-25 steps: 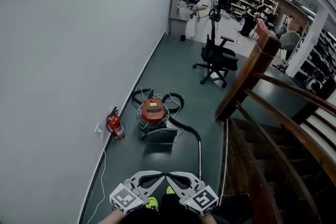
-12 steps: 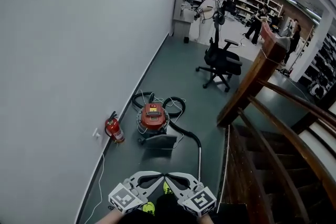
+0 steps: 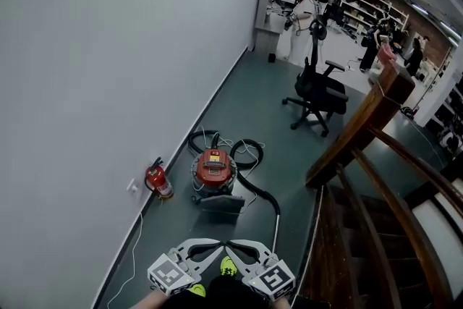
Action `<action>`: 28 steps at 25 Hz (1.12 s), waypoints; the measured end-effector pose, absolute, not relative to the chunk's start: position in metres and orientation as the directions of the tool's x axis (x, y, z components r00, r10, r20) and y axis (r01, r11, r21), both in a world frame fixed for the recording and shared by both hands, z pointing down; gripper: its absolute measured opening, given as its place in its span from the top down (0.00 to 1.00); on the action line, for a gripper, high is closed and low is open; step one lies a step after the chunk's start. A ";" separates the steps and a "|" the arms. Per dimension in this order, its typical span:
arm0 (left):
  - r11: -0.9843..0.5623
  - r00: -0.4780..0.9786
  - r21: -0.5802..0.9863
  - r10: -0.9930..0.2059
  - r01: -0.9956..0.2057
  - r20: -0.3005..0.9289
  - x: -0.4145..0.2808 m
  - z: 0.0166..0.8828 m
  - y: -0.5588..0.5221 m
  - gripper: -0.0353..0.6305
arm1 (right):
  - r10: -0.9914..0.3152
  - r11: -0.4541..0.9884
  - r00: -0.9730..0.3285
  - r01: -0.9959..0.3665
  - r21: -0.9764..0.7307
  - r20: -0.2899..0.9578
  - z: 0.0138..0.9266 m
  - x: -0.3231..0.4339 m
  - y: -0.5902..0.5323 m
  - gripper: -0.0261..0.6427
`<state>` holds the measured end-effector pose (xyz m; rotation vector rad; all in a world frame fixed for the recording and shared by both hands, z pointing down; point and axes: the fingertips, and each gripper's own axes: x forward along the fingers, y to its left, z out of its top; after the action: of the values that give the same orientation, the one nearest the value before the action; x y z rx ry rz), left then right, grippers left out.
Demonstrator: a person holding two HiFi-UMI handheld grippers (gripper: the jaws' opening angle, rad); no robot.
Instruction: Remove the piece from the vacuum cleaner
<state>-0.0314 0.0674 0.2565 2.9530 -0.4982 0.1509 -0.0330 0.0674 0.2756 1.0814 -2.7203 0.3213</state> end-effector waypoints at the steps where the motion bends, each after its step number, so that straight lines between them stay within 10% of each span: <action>1: -0.934 0.939 0.124 -0.321 -0.336 0.122 -0.028 0.258 0.063 0.93 | -0.641 0.716 -0.720 -0.686 -0.130 0.264 0.277 -0.030 0.064 0.94; 28: -0.912 0.898 0.050 -0.390 -0.407 0.205 0.040 0.290 -0.003 0.93 | -0.532 0.786 -0.804 -0.585 -0.199 0.264 0.310 0.036 -0.002 0.93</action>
<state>0.0404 -0.0028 0.2903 2.9706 -0.6253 0.2919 0.0362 -0.0022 0.3103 0.8800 -2.7832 0.4051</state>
